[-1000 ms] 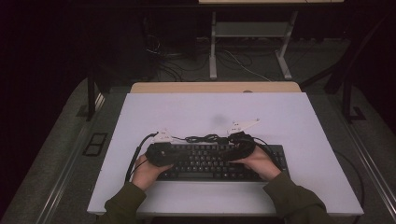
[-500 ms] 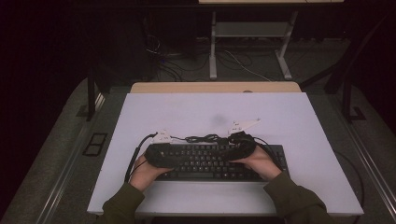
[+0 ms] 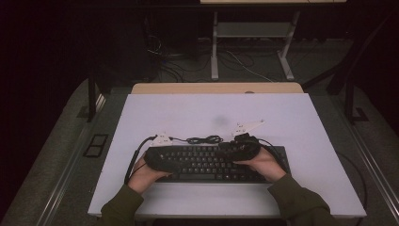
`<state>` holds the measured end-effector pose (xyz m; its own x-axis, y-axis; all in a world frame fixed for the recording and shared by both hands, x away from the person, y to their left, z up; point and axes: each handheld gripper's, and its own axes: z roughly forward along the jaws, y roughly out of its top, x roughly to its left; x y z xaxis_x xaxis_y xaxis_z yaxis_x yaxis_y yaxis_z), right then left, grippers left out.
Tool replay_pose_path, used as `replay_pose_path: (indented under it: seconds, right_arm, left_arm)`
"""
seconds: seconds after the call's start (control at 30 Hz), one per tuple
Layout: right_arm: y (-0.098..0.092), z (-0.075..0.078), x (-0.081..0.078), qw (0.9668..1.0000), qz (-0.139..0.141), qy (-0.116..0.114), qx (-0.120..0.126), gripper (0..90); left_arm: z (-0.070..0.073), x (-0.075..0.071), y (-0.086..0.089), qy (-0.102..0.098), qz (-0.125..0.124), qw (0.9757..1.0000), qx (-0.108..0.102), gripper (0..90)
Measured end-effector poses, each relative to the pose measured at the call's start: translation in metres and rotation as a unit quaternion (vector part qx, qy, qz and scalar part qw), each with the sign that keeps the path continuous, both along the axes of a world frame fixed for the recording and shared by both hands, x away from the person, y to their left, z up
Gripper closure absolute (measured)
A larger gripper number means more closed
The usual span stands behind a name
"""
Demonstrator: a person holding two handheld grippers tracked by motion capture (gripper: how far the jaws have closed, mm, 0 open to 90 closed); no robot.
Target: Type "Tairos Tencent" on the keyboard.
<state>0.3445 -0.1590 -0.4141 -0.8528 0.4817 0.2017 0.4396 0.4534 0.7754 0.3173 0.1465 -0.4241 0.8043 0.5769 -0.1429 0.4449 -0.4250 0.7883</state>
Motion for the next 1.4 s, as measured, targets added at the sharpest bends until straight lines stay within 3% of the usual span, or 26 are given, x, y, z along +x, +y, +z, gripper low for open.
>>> replay_pose_path:
  seconds: [0.4, 0.93, 1.4]
  right_arm:
    - [0.003, -0.005, -0.001, 0.9997, 0.019, 0.011, -0.011, 88.7]
    - [0.011, -0.012, 0.000, 0.9992, 0.027, 0.016, -0.025, 89.1]
    - [0.018, -0.019, 0.000, 0.9985, 0.034, 0.020, -0.038, 89.1]
  left_arm:
    - [-0.001, 0.000, 0.001, -0.002, 0.003, 1.0000, 0.000, 24.6]
    - [0.000, 0.000, 0.001, -0.002, 0.006, 1.0000, -0.002, 23.5]
    - [0.000, 0.000, 0.001, -0.007, 0.012, 0.9999, 0.000, 14.6]
